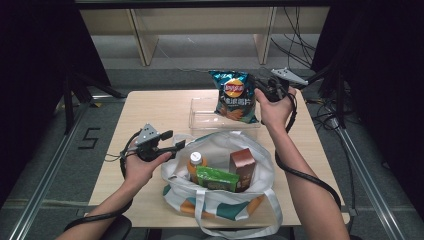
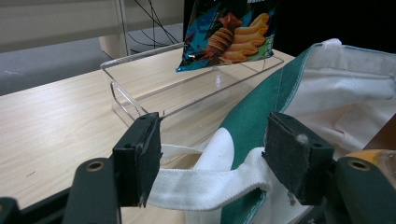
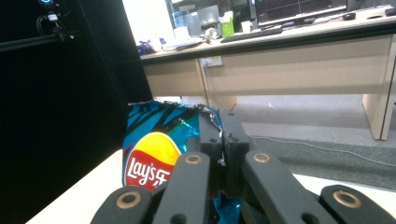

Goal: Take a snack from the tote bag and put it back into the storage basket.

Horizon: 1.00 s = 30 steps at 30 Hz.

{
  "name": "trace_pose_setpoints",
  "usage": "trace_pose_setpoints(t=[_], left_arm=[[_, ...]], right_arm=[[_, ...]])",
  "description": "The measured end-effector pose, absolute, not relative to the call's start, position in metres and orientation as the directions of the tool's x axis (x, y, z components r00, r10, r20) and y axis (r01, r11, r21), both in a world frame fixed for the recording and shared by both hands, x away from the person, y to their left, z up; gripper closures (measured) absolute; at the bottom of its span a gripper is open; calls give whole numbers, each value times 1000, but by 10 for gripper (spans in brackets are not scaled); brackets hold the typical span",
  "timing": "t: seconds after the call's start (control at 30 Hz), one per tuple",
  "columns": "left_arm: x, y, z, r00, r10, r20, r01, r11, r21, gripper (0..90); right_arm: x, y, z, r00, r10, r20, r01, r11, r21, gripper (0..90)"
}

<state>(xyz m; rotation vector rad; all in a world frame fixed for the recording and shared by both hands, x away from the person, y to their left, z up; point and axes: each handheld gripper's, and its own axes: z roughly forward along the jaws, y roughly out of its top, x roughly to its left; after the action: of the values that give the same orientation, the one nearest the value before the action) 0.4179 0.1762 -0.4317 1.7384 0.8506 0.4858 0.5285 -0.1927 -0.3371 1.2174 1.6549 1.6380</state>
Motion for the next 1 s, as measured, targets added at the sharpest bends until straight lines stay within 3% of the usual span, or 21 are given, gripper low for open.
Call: trace_pose_setpoints(t=[1.0], left_arm=[[418, 176, -432, 661, 745, -92, 307, -156, 939, 358]], right_arm=[[535, -189, -347, -469, 851, 237, 266, -120, 957, 900]])
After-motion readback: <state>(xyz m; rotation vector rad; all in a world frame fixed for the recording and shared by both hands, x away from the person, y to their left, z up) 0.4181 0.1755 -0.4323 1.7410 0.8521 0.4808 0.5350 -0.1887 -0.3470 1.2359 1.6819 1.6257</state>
